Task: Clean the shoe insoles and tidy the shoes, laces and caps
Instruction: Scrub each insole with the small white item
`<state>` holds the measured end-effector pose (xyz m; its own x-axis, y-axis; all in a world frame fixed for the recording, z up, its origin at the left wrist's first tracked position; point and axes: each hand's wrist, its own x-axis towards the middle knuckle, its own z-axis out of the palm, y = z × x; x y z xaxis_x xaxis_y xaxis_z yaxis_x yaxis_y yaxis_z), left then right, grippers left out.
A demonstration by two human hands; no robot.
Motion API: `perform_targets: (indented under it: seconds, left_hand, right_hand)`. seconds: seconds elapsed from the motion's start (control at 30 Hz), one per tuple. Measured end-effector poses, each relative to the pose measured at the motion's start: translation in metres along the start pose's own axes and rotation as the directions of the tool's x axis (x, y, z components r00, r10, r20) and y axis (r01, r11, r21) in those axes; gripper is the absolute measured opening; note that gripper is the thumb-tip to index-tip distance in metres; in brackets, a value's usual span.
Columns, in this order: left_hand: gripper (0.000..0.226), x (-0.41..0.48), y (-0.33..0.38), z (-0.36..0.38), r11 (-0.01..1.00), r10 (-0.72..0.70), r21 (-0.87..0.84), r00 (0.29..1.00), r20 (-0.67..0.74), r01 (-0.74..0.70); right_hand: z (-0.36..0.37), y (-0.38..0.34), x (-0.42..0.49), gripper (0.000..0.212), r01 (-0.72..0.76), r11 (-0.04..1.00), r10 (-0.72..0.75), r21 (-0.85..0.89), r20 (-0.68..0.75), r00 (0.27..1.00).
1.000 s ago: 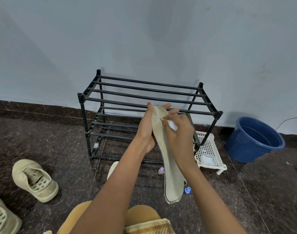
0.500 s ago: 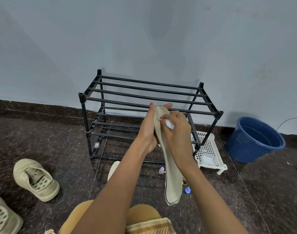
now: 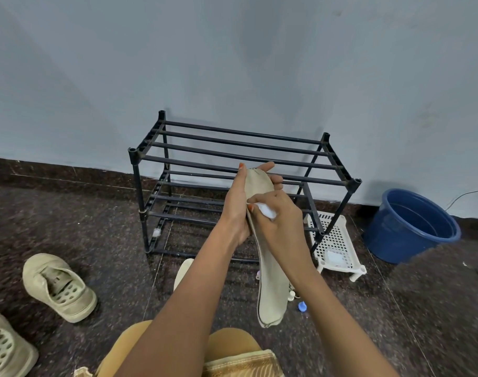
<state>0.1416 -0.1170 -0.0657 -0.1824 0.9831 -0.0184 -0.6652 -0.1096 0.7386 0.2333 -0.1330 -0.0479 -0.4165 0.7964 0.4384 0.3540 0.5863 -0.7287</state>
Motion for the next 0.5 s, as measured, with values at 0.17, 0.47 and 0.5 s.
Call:
perform_targets:
  seconds: [0.17,0.47,0.5]
  left_hand:
    - [0.052,-0.001,0.002,0.000,0.999,-0.031,-0.021,0.999,0.011,0.031]
    - [0.054,-0.005,0.002,0.002,0.989,-0.095,0.115,0.995,0.009,0.093]
    - [0.055,-0.005,0.002,0.001,0.989,-0.095,0.117,0.995,0.005,0.094]
  right_hand:
    - [0.004,-0.001,0.004,0.012,0.030,0.997,-0.033,-0.066,-0.046,0.998]
    - [0.008,0.000,0.028,0.016,0.047,0.944,-0.141,-0.328,-0.269,0.953]
    - [0.008,0.000,0.028,0.016,0.050,0.954,-0.133,-0.296,-0.267,0.955]
